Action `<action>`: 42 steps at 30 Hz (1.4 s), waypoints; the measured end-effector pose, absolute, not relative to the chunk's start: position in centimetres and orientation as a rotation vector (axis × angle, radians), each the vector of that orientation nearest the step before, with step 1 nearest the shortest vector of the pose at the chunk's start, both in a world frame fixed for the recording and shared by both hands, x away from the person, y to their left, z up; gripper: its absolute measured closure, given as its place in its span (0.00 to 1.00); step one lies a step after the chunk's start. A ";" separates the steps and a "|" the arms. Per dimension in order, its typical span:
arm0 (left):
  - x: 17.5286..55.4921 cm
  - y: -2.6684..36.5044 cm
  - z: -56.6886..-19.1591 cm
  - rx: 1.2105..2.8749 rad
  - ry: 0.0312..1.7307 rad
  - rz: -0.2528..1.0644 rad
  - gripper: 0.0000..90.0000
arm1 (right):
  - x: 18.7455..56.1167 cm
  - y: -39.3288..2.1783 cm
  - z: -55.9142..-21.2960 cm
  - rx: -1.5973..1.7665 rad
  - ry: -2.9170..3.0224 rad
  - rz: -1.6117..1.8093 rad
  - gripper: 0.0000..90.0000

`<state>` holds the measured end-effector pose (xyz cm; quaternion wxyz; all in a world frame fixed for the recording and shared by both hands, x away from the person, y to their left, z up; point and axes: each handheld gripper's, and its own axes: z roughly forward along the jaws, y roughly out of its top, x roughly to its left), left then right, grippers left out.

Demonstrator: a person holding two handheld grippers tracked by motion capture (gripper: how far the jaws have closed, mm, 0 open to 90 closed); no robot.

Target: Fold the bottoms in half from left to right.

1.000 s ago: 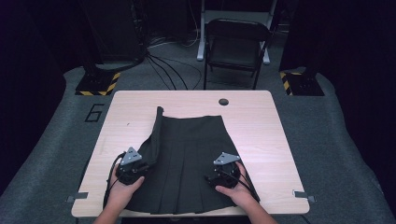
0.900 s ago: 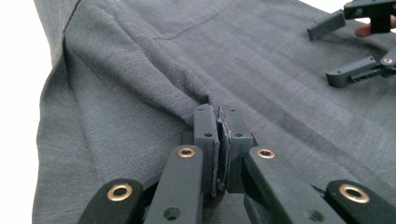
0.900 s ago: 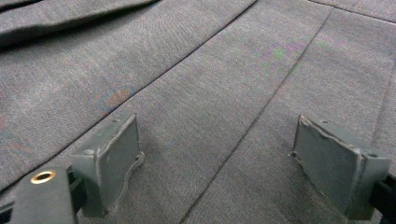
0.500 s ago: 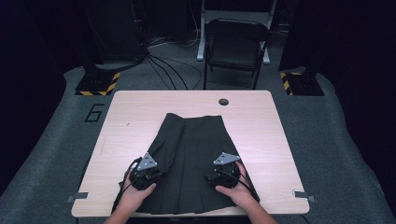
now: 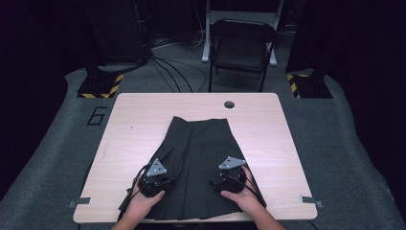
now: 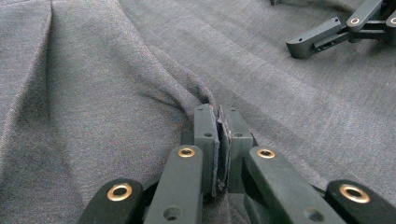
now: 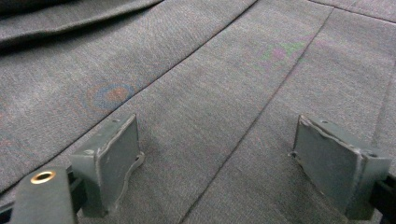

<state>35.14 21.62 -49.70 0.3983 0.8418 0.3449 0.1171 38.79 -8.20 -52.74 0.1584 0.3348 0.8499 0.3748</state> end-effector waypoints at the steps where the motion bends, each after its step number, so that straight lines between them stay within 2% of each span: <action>1: 35.1 21.5 -49.8 2.128 0.878 0.285 0.96 | 38.8 -8.2 -52.7 0.958 2.430 1.072 0.15; 14: 35.0 21.4 -49.8 2.105 0.876 0.244 0.95 | 38.8 -8.2 -52.7 0.958 2.432 1.071 0.15; 15: 35.1 21.5 -49.7 2.082 0.890 0.217 0.93 | 38.8 -8.2 -52.7 0.958 2.432 1.071 0.15; 18: 34.8 21.7 -49.3 2.059 0.896 0.222 0.77 | 38.8 -8.2 -52.7 0.956 2.431 1.072 0.15; 24: 33.7 22.5 -47.3 2.028 0.884 0.282 0.60 | 38.8 -8.2 -52.7 0.960 2.427 1.076 0.16; 31: 32.6 24.8 -45.3 1.958 0.929 0.351 0.50 | 38.8 -8.3 -52.7 0.965 2.436 1.076 0.17; 35: 32.1 25.8 -45.2 1.959 0.949 0.372 0.45 | 39.0 -8.2 -51.8 0.980 2.490 1.040 0.31; 42: 31.0 26.7 -45.8 1.964 0.966 0.332 0.45 | 39.4 -7.7 -49.7 0.998 2.471 1.061 0.37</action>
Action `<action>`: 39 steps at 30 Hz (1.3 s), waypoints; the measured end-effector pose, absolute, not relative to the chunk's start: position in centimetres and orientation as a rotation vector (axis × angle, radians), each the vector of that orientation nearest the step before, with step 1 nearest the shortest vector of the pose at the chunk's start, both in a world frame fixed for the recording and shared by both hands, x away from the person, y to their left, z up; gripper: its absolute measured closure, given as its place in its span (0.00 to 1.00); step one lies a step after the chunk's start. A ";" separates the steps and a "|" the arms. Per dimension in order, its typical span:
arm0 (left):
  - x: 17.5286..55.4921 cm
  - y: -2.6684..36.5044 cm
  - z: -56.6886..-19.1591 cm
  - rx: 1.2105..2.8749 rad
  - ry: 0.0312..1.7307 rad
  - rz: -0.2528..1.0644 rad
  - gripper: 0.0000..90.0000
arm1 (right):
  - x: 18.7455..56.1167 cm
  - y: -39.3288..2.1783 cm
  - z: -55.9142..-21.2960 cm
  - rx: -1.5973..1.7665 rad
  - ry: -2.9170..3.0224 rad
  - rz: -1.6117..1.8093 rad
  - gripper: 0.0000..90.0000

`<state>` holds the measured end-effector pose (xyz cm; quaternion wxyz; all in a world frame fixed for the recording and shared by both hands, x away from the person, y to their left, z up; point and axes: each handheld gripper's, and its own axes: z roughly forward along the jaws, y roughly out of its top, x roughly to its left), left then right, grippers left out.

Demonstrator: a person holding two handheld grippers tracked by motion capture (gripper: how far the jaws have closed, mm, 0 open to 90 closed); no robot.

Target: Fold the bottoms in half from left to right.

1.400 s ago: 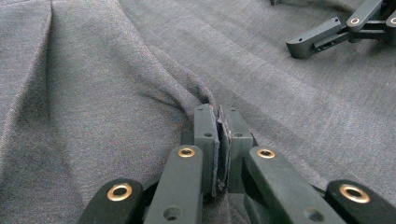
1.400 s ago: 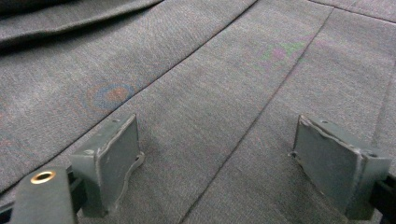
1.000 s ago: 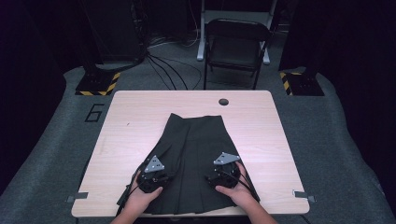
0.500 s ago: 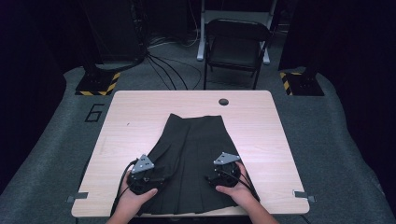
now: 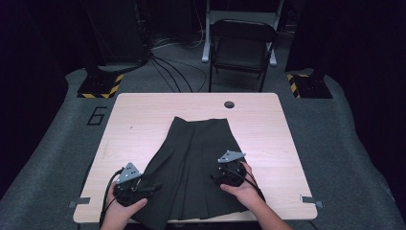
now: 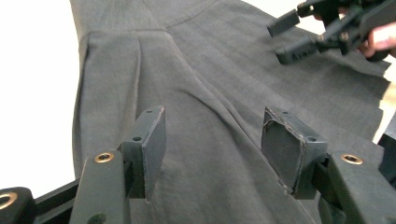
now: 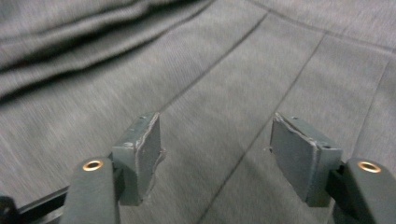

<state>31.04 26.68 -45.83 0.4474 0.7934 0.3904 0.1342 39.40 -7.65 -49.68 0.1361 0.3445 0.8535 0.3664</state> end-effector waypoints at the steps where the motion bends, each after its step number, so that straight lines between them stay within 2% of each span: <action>1: 30.9 26.6 -45.9 1.964 0.964 0.324 0.45 | 39.5 -7.5 -49.5 0.994 2.470 1.060 0.37; 10: 29.8 24.5 -47.4 1.992 0.957 0.291 0.45 | 41.5 -4.7 -47.2 1.006 2.455 1.100 0.42; 14: 29.5 23.7 -48.0 2.007 0.937 0.269 0.48 | 42.3 -3.3 -46.8 1.005 2.460 1.111 0.45; 26: 28.8 22.5 -49.5 2.059 0.921 0.290 0.50 | 44.6 -0.2 -47.4 0.999 2.462 1.135 0.48; 39: 29.0 22.6 -50.5 2.081 0.921 0.279 0.63 | 46.0 1.9 -48.8 1.038 2.453 1.152 0.45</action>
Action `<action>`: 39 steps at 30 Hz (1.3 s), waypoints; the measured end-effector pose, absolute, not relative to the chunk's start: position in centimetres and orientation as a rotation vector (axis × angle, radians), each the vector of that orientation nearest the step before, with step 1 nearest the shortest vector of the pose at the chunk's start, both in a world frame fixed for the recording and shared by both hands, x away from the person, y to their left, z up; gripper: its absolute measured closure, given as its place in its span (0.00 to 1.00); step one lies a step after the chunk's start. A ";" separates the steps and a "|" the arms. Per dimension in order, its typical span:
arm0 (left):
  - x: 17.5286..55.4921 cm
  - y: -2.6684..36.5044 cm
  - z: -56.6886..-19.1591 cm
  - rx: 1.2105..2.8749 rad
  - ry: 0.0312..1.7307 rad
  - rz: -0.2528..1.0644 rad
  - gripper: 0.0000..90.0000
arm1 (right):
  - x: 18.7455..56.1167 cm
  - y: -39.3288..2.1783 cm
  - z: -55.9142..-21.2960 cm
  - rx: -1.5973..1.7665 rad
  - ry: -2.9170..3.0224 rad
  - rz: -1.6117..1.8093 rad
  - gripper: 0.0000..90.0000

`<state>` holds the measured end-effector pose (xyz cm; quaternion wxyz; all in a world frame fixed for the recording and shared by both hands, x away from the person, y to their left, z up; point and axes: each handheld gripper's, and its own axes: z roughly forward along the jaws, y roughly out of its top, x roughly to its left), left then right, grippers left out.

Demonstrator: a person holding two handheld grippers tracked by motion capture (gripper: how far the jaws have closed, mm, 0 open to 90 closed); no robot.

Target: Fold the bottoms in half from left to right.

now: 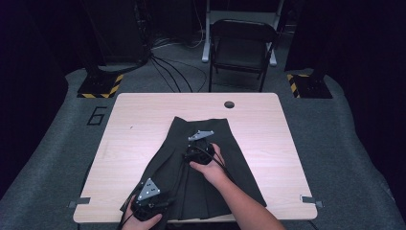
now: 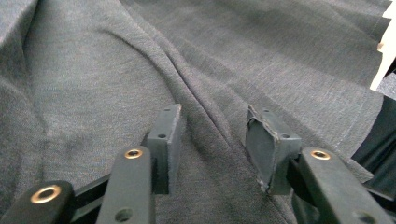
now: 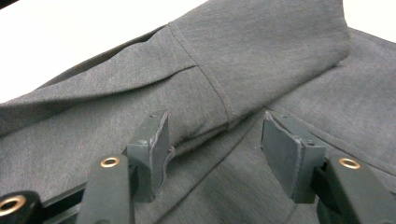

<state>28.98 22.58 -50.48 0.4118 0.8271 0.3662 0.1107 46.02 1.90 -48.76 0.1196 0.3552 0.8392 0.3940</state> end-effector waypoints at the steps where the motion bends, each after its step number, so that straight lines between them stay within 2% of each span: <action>1: 28.9 22.4 -50.6 2.066 0.941 0.265 0.64 | 46.0 2.1 -48.8 1.032 2.456 1.148 0.45; 10: 29.3 22.3 -51.2 2.120 0.917 0.245 0.85 | 46.2 3.7 -49.5 1.051 2.485 1.118 0.41; 13: 29.3 22.5 -51.2 2.113 0.927 0.238 0.89 | 46.3 4.1 -50.0 1.074 2.489 1.102 0.40; 22: 29.4 22.6 -51.1 2.109 0.937 0.229 0.91 | 46.8 4.0 -51.2 1.090 2.504 1.051 0.36; 28: 29.5 22.5 -51.2 2.108 0.935 0.218 0.96 | 46.4 4.0 -51.6 1.102 2.482 1.063 0.36; 34: 29.5 22.5 -51.0 2.110 0.931 0.227 0.97 | 46.2 4.2 -51.7 1.080 2.477 1.081 0.46; 39: 29.5 22.6 -50.6 2.079 0.933 0.221 0.98 | 46.4 3.8 -51.3 1.083 2.485 1.105 0.64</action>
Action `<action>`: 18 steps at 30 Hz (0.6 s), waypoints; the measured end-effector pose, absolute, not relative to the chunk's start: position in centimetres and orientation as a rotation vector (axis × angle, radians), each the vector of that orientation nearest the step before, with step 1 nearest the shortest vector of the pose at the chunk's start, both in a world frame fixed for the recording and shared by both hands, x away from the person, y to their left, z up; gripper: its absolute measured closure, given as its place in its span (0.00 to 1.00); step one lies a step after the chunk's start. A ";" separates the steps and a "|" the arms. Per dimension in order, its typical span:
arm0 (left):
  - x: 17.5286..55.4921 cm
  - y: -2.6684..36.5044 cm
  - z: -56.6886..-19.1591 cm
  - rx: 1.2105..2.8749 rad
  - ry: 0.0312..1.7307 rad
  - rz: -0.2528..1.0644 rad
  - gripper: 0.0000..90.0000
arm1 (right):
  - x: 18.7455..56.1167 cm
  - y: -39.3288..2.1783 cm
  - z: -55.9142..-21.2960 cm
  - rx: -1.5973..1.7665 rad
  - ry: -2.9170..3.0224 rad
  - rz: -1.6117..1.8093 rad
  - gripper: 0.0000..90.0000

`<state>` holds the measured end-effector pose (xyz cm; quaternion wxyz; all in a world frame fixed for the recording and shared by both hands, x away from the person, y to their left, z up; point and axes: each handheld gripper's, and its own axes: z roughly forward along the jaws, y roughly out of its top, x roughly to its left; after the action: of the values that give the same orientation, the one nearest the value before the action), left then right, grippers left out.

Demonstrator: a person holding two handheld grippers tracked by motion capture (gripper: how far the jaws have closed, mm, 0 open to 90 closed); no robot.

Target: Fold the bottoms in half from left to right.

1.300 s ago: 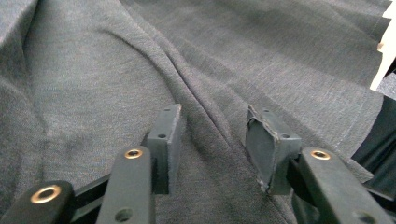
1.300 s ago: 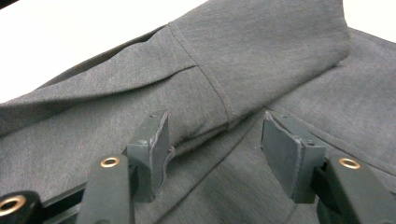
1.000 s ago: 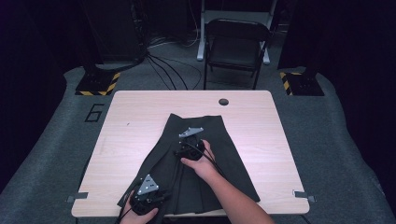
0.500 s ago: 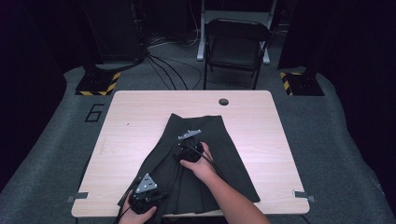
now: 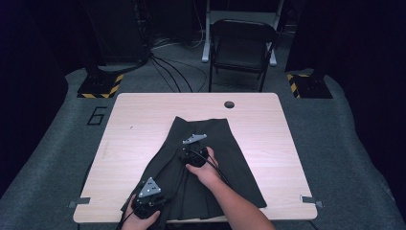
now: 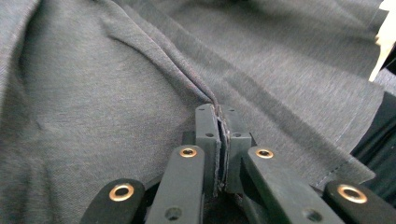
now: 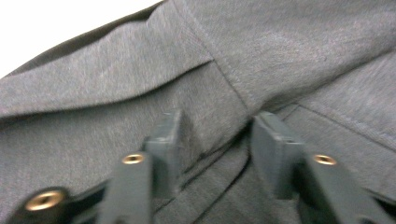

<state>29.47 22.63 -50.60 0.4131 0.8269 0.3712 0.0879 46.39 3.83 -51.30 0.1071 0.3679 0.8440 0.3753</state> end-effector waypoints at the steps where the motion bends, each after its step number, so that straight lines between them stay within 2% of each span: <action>1: 29.5 22.7 -50.5 2.080 0.933 0.223 0.98 | 46.4 3.8 -51.1 1.065 2.475 1.114 0.70; 7: 29.5 22.8 -49.8 2.037 0.935 0.207 0.98 | 45.9 3.8 -50.1 0.970 2.464 1.138 0.89; 18: 29.6 23.2 -47.3 1.964 0.879 0.205 0.98 | 46.2 3.0 -47.3 0.947 2.423 1.274 0.91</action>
<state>29.58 23.21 -47.33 0.4707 0.8017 0.3587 0.0839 46.15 2.96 -47.33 0.1222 0.3245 0.8302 0.4365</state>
